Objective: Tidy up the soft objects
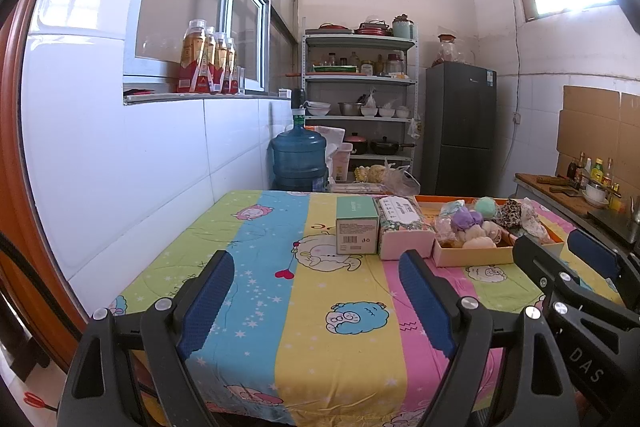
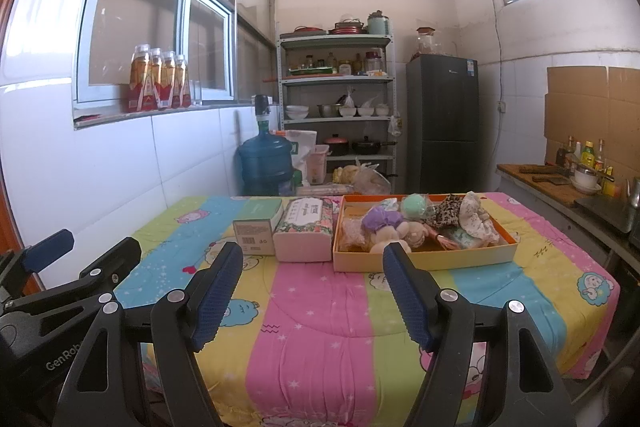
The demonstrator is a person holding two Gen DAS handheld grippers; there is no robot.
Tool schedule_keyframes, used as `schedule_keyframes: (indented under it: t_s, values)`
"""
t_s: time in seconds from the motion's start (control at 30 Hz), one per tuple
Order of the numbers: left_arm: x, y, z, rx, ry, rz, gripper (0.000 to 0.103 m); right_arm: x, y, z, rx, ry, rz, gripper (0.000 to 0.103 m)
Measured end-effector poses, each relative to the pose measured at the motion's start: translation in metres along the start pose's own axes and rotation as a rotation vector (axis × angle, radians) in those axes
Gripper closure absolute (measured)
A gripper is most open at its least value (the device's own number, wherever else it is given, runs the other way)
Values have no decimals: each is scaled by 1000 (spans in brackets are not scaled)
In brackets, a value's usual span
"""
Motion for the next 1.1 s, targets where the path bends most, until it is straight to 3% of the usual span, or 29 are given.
schedule_keyframes:
  t_s: [1.1]
  values:
    - [1, 1, -1, 4, 3, -1, 18, 1, 0, -2, -1, 2, 0, 29]
Point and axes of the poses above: each gripper's, at about its wrist camera, not at the fingertips, and x roughly the way its jaws point, z to its right, y to its top, the point moved 8 cm from there along x, roughly the way its jaws point, and after that the axes turned 5 degrees about -x, right-handed, at the moved point
